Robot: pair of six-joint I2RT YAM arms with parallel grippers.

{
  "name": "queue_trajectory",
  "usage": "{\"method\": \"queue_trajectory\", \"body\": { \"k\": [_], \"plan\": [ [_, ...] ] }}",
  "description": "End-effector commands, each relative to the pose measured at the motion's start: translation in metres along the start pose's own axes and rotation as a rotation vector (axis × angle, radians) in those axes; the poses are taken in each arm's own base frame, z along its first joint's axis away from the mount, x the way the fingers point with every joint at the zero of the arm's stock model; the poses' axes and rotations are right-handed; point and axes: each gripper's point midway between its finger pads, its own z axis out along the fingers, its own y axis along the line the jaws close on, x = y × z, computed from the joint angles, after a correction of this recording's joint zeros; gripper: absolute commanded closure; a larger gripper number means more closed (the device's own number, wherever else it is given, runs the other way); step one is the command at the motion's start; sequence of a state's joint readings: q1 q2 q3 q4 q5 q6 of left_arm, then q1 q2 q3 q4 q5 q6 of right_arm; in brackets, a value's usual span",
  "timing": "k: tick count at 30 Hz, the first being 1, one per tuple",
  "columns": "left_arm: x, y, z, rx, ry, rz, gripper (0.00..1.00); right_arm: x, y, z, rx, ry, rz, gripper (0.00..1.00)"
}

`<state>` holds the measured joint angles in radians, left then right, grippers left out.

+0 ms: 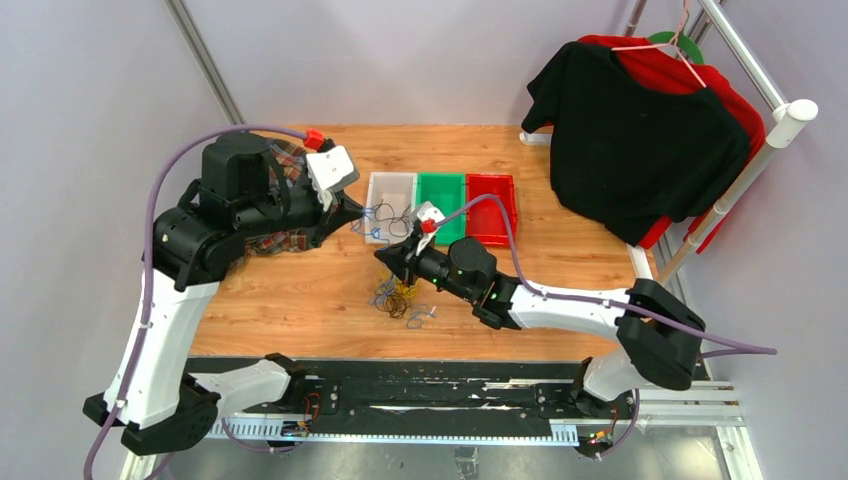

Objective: Untangle the cables

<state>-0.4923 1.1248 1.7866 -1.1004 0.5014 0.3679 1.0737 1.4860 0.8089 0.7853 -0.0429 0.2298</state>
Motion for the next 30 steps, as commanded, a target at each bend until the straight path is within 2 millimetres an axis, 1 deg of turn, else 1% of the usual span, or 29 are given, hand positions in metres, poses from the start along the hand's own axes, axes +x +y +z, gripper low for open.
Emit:
{"method": "queue_trajectory", "body": {
  "k": [1, 2, 4, 6, 7, 8, 9, 11, 12, 15, 17, 19, 21, 24, 27, 30],
  "plan": [
    [0.033, 0.01, 0.003, -0.077, 0.074, 0.012, 0.9, -0.05, 0.003, -0.011, 0.031, -0.117, -0.026, 0.99],
    [0.042, 0.01, 0.005, -0.08, 0.091, 0.021, 0.8, -0.056, 0.003, -0.015, 0.035, -0.125, -0.035, 0.99],
    [0.062, 0.011, 0.01, -0.095, 0.13, 0.025, 0.6, -0.061, 0.002, -0.022, 0.039, -0.126, -0.051, 0.99],
    [0.082, 0.012, 0.014, -0.105, 0.172, 0.028, 0.52, -0.062, 0.001, -0.026, 0.042, -0.112, -0.065, 1.0],
    [0.087, 0.01, 0.016, -0.095, 0.182, 0.032, 0.45, -0.061, 0.001, -0.027, 0.038, -0.103, -0.073, 1.0],
    [0.09, 0.007, 0.017, -0.08, 0.183, 0.033, 0.37, -0.06, 0.002, -0.028, 0.035, -0.094, -0.079, 0.99],
    [0.089, 0.003, 0.017, -0.059, 0.172, 0.038, 0.31, -0.059, 0.003, -0.028, 0.031, -0.086, -0.085, 0.99],
    [0.08, -0.007, 0.015, -0.01, 0.13, 0.048, 0.22, -0.058, 0.004, -0.028, 0.023, -0.071, -0.09, 0.99],
    [0.075, -0.013, 0.014, 0.017, 0.105, 0.052, 0.2, -0.058, 0.005, -0.027, 0.017, -0.067, -0.09, 0.99],
    [0.063, -0.027, 0.015, 0.097, 0.052, 0.051, 0.18, -0.061, 0.011, -0.025, -0.007, -0.06, -0.095, 0.99],
    [0.059, -0.031, 0.019, 0.132, 0.047, -0.011, 0.17, -0.061, 0.01, -0.021, -0.003, -0.044, -0.099, 0.99],
    [0.058, -0.036, 0.025, 0.168, 0.052, -0.076, 0.12, -0.06, 0.011, -0.018, 0.004, -0.033, -0.105, 0.99],
    [0.064, -0.04, 0.032, 0.185, 0.063, -0.137, 0.09, -0.06, 0.011, -0.015, 0.022, -0.023, -0.113, 0.99],
    [0.076, -0.026, 0.042, 0.096, 0.067, -0.181, 0.1, -0.06, 0.012, -0.011, 0.045, -0.008, -0.134, 0.99],
    [0.081, -0.014, 0.045, 0.019, 0.054, -0.169, 0.13, -0.054, 0.015, -0.008, 0.052, 0.016, -0.152, 0.99],
    [0.084, -0.005, 0.05, -0.019, 0.056, -0.169, 0.23, -0.05, 0.019, -0.006, 0.041, 0.029, -0.16, 0.99]
  ]
}}
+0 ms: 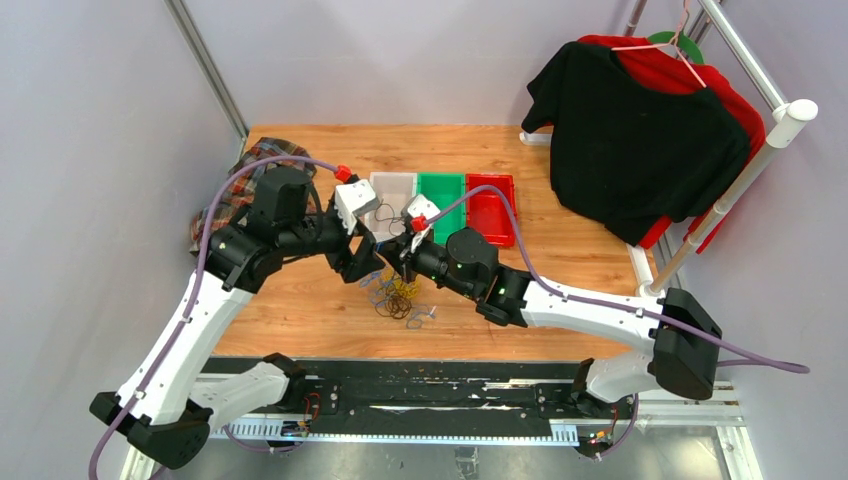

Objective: Untangle the cables

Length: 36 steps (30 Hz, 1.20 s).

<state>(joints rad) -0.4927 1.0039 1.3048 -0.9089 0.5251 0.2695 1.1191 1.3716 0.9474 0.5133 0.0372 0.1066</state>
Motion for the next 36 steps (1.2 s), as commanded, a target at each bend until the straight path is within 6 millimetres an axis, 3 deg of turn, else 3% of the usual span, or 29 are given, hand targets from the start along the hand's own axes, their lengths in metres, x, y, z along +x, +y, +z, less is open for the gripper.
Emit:
{"method": "queue_trajectory", "body": {
  "k": [1, 4, 8, 12, 16, 20, 21, 26, 30, 36],
  "plan": [
    [-0.02, 0.018, -0.001, -0.104, -0.082, 0.008, 0.28, 0.0, 0.008, 0.004, 0.0, 0.018, -0.038, 0.99],
    [-0.025, 0.023, -0.002, -0.129, -0.092, 0.026, 0.49, 0.001, 0.008, 0.003, -0.002, 0.02, -0.038, 0.99],
    [-0.021, 0.019, -0.002, -0.107, -0.083, 0.041, 0.64, -0.002, 0.009, 0.001, -0.004, 0.008, -0.034, 0.99],
    [-0.003, 0.006, 0.004, -0.021, -0.022, 0.03, 0.67, -0.004, 0.01, 0.001, -0.011, 0.002, -0.034, 0.99],
    [0.003, 0.005, 0.005, -0.018, -0.01, 0.04, 0.71, -0.005, 0.013, 0.002, -0.026, -0.003, -0.027, 0.99],
    [0.002, -0.001, 0.006, 0.023, -0.018, 0.031, 0.57, -0.007, 0.017, 0.004, -0.043, -0.009, -0.017, 0.99],
    [0.002, -0.004, 0.007, 0.036, -0.02, 0.027, 0.58, -0.008, 0.018, 0.005, -0.049, -0.012, -0.014, 0.99],
    [0.001, 0.001, 0.006, 0.009, -0.014, 0.027, 0.97, -0.007, 0.022, 0.007, -0.067, -0.014, -0.003, 0.99],
    [-0.009, -0.006, -0.003, 0.02, -0.052, 0.034, 0.99, -0.002, 0.015, 0.007, -0.027, -0.029, 0.019, 0.99],
    [-0.033, -0.022, -0.021, 0.058, -0.117, 0.001, 1.0, 0.012, 0.002, 0.02, 0.048, -0.046, 0.042, 0.7]
  ]
}}
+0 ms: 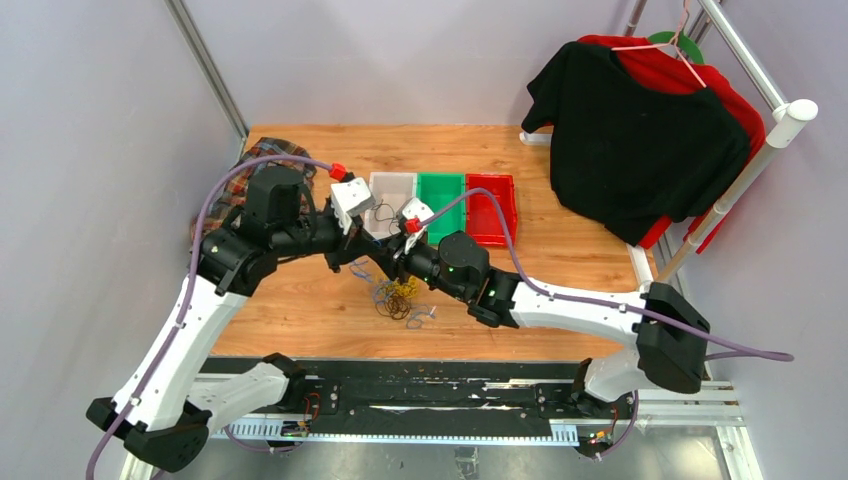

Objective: Untangle the cables

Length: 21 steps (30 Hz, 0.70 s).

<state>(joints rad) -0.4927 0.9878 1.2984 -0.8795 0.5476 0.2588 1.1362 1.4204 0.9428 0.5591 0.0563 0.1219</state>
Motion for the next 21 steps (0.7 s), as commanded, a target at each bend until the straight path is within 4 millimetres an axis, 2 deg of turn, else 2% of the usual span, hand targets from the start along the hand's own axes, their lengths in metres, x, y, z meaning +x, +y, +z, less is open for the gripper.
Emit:
{"method": "queue_trajectory", "body": {
  "k": [1, 5, 12, 17, 21],
  "plan": [
    [-0.03, -0.021, -0.021, 0.053, -0.088, -0.011, 0.99, 0.002, -0.005, 0.014, 0.057, -0.053, 0.028, 0.68],
    [-0.051, -0.033, -0.034, 0.088, -0.143, -0.006, 0.99, 0.014, -0.014, 0.025, 0.105, -0.05, 0.028, 0.63],
    [-0.084, -0.043, -0.057, 0.103, -0.217, 0.061, 1.0, 0.054, -0.024, 0.037, 0.148, 0.001, 0.052, 0.65],
    [-0.108, -0.047, -0.073, 0.096, -0.273, 0.106, 1.0, 0.086, -0.033, 0.034, 0.18, 0.051, 0.083, 0.67],
    [-0.136, -0.045, -0.092, 0.042, -0.34, 0.18, 0.99, 0.11, -0.04, 0.025, 0.201, 0.08, 0.126, 0.68]
  ]
}}
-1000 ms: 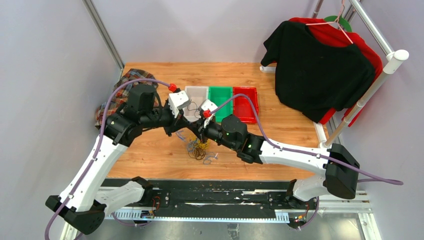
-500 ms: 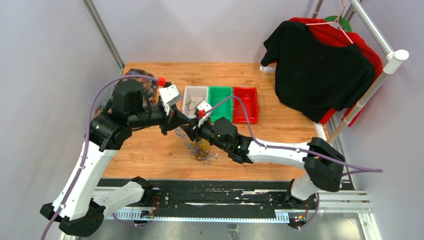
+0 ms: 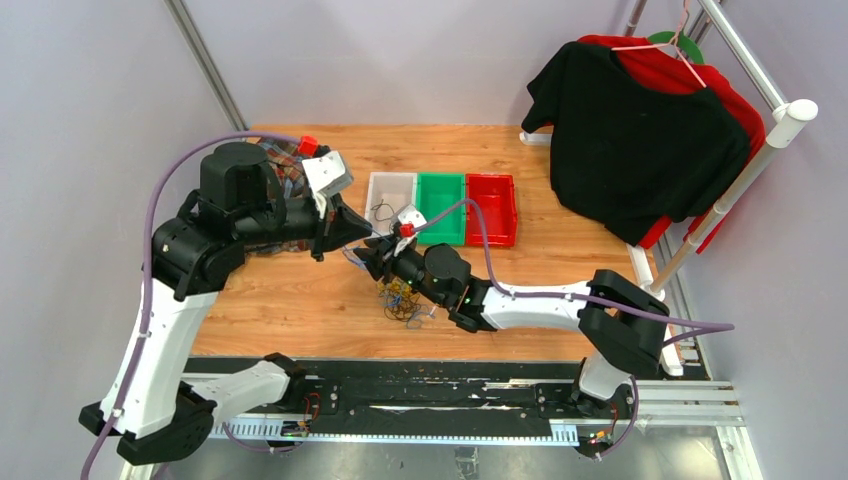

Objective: Untangle the cables

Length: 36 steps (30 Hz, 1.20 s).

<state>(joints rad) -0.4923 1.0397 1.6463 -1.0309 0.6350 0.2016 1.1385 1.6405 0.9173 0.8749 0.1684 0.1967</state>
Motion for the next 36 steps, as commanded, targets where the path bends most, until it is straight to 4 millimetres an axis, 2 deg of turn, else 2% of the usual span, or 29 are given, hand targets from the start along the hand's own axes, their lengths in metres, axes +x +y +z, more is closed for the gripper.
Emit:
{"method": "queue_trajectory", "body": {
  "k": [1, 4, 8, 10, 13, 16, 22, 27, 30, 36],
  "plan": [
    [-0.071, -0.015, -0.034, -0.02, -0.212, 0.184, 0.99, 0.073, -0.034, -0.019, 0.117, 0.161, 0.04, 0.68],
    [-0.081, -0.004, -0.04, -0.086, -0.225, 0.239, 1.0, 0.074, -0.037, -0.029, 0.107, 0.14, 0.098, 0.6],
    [-0.08, 0.025, -0.042, -0.234, -0.196, 0.264, 1.0, 0.052, -0.047, -0.055, 0.077, 0.059, 0.209, 0.4],
    [-0.085, 0.041, -0.045, -0.327, -0.222, 0.262, 1.0, 0.048, -0.057, -0.069, 0.102, 0.061, 0.205, 0.37],
    [-0.094, 0.052, -0.046, -0.394, -0.292, 0.275, 1.0, 0.043, -0.068, -0.085, 0.137, 0.064, 0.186, 0.33],
    [-0.089, 0.061, -0.034, -0.391, -0.269, 0.25, 1.0, 0.037, -0.08, -0.095, 0.175, 0.058, 0.167, 0.33],
    [-0.055, 0.078, 0.015, -0.315, -0.174, 0.141, 0.99, 0.0, -0.131, -0.118, 0.391, -0.022, 0.134, 0.32],
    [-0.028, 0.094, 0.059, -0.253, -0.092, 0.06, 1.0, -0.033, -0.175, -0.15, 0.629, -0.05, 0.028, 0.32],
    [-0.017, 0.108, 0.088, -0.227, -0.055, 0.023, 0.99, -0.041, -0.198, -0.171, 0.736, -0.047, -0.007, 0.3],
    [0.004, 0.142, 0.146, -0.22, 0.022, 0.005, 1.0, -0.051, -0.22, -0.201, 0.828, -0.085, -0.022, 0.28]
  ]
}}
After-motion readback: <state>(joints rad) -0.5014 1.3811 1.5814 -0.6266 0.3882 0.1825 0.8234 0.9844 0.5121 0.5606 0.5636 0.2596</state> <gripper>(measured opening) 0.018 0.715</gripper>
